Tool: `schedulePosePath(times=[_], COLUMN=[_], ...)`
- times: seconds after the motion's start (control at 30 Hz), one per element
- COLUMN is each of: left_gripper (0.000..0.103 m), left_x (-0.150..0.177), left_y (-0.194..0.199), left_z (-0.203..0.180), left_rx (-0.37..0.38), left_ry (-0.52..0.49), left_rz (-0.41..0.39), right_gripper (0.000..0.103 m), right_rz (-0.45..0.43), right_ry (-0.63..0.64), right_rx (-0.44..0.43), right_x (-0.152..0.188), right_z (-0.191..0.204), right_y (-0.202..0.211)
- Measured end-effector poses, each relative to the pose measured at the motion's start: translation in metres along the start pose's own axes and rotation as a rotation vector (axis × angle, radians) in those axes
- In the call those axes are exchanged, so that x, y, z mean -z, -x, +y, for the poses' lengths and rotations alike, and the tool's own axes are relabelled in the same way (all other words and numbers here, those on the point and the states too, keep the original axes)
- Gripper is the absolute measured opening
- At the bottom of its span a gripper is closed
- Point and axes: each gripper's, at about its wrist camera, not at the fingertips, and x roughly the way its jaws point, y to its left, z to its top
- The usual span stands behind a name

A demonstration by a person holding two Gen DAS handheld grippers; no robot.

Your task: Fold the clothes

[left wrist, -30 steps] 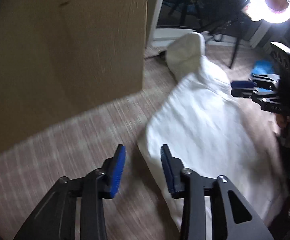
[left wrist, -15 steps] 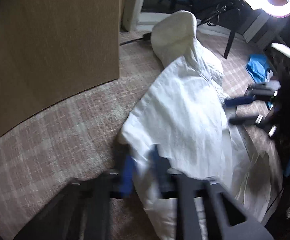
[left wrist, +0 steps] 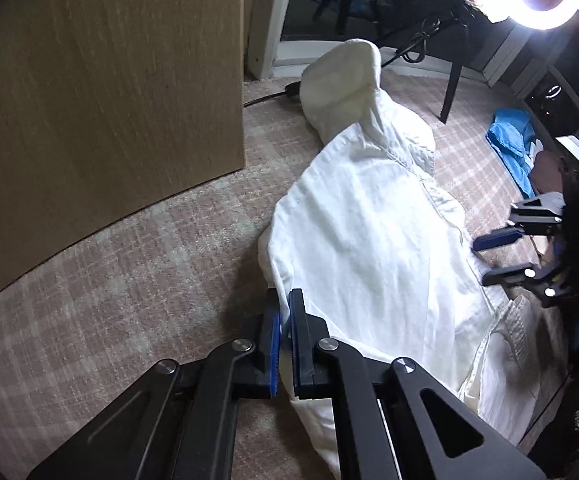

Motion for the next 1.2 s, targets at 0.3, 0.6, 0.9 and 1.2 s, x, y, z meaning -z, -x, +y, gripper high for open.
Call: schedulePosePath(times=[0.3,0.6,0.9,1.2], left_gripper=[0.004,0.034,0.047,0.002], left_x=[0.008,0.007,-0.016,-0.014], left_y=[0.004,0.013,-0.020,0.005], left_z=[0.005,0.020,0.003,0.000], left_rx=[-0.032,0.003,-0.018,0.036], left_ry=[-0.007,0.012,-0.109,-0.111], left_rz=[-0.009,0.006,0.035,-0.040], right_gripper=[0.003,0.040,0.041,0.007], right_rz=[0.115,-0.056,-0.134,-0.277], right_ry=[0.193,-0.095,-0.160,-0.054], right_rx=[0.271,0.115,0.003,-0.043], right_x=[0.002,-0.045,-0.079,-0.084], right_z=[0.016,-0.030,-0.071,-0.049], right_y=[-0.001,0.006,-0.025,-0.008])
